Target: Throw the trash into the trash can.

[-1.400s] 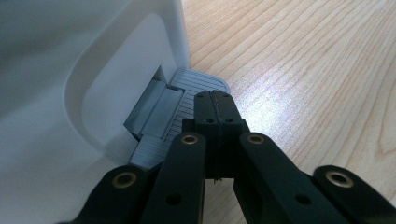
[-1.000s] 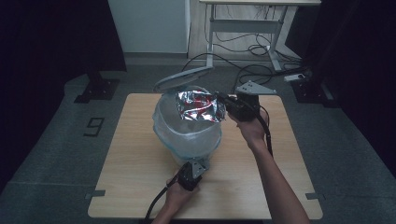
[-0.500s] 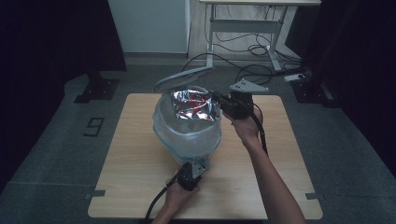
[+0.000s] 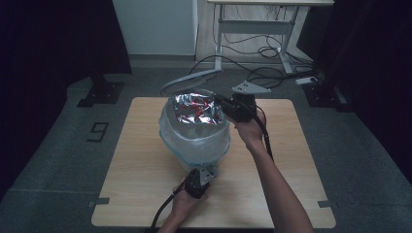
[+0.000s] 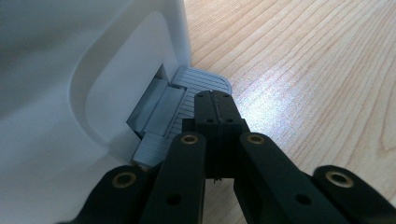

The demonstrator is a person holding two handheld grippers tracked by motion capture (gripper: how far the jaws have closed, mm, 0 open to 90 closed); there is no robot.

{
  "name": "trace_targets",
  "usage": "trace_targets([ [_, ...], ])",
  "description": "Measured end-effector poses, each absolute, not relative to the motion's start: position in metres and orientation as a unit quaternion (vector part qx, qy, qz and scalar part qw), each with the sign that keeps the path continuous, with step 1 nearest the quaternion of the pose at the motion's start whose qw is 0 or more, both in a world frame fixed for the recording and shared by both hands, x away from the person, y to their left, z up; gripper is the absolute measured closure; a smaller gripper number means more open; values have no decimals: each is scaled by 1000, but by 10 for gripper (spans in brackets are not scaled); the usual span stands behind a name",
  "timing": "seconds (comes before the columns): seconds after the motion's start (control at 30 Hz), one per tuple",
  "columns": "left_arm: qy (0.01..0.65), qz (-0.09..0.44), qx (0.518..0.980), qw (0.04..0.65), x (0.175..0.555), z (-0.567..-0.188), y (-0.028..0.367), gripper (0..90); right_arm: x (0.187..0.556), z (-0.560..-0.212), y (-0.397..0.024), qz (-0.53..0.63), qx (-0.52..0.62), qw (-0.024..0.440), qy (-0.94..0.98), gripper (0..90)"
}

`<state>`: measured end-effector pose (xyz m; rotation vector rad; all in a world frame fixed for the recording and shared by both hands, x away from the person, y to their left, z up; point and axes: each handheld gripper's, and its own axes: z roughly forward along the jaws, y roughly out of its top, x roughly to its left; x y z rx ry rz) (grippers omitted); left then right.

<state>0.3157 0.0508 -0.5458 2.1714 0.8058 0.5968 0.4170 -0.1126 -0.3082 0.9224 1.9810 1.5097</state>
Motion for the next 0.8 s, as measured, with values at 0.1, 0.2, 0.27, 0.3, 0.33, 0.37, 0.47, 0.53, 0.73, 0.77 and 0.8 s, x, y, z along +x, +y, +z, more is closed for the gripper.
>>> trace_targets([
  [0.1,313,233,845,366,316,-546,51,900,417,-310,-106,543,338,260,724,581],
  [0.2,312,235,845,365,315,-546,51,900,418,-314,-104,537,345,261,725,495],
  [0.27,311,235,846,364,315,-546,51,900,417,-316,-105,535,344,262,726,469],
  [0.3,311,235,846,364,315,-546,50,900,416,-316,-106,535,344,262,726,469],
  [0.33,312,235,846,364,315,-546,50,900,415,-316,-108,537,342,261,726,469],
  [0.37,312,235,845,365,315,-546,51,900,414,-316,-110,537,342,260,726,468],
  [0.47,312,235,846,364,315,-546,51,900,412,-315,-115,541,339,257,726,468],
  [0.53,312,235,845,364,315,-546,50,900,409,-315,-118,542,336,255,726,469],
  [0.73,311,237,846,364,315,-546,50,900,402,-319,-130,547,332,248,728,470],
  [0.77,311,237,846,364,315,-546,50,900,400,-320,-133,548,331,247,728,470],
  [0.8,311,236,846,364,315,-546,50,900,399,-321,-135,548,330,247,728,470],
])
